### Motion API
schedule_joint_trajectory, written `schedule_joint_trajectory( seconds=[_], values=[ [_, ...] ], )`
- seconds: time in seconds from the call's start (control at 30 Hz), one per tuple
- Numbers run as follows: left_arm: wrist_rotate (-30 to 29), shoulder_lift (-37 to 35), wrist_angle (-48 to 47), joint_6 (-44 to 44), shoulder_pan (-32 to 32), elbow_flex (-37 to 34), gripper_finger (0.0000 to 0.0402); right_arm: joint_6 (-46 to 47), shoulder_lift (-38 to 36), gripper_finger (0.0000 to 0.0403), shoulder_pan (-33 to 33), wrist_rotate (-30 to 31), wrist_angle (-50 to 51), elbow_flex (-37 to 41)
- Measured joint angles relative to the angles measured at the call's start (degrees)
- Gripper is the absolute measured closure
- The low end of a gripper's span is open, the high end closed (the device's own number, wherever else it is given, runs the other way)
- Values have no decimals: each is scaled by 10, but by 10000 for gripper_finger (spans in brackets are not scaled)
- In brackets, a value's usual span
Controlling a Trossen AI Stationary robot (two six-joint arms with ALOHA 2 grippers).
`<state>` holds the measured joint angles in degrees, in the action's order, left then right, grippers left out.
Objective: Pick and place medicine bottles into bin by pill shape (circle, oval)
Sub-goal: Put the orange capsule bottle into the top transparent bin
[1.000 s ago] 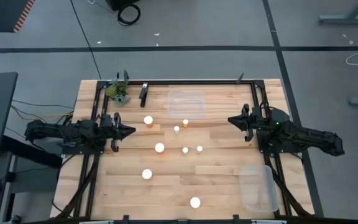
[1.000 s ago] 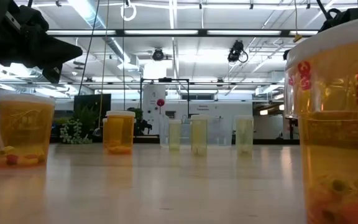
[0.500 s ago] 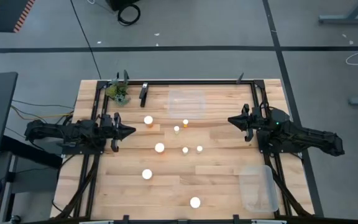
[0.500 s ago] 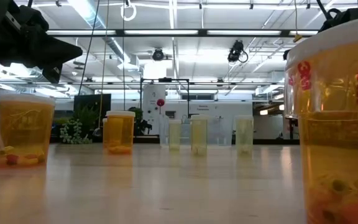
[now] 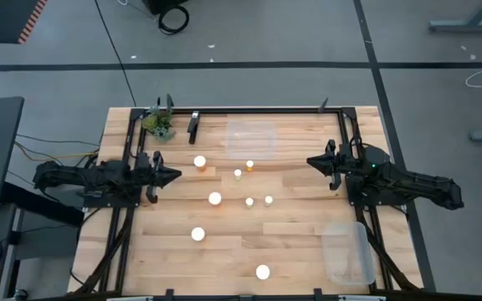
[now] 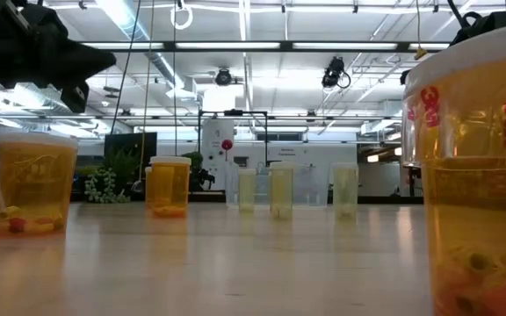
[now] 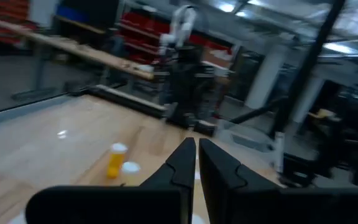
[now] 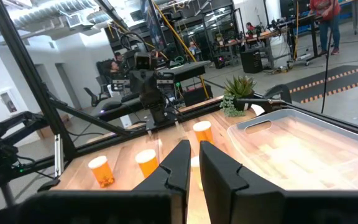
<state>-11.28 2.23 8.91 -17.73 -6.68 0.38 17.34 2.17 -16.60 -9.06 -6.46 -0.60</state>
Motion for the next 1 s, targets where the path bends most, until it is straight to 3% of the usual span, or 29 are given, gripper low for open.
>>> schedule_joint_trajectory(
  seconds=[0.13,0.43,1.0],
  values=[
    [22,3,11,61,2,12,377,0,0,362,0,0,0,0],
    [-80,82,-1,107,43,33,396,0,0,362,0,0,0,0],
    [-69,284,-8,-15,147,35,379,0,0,362,0,0,0,0]
  ],
)
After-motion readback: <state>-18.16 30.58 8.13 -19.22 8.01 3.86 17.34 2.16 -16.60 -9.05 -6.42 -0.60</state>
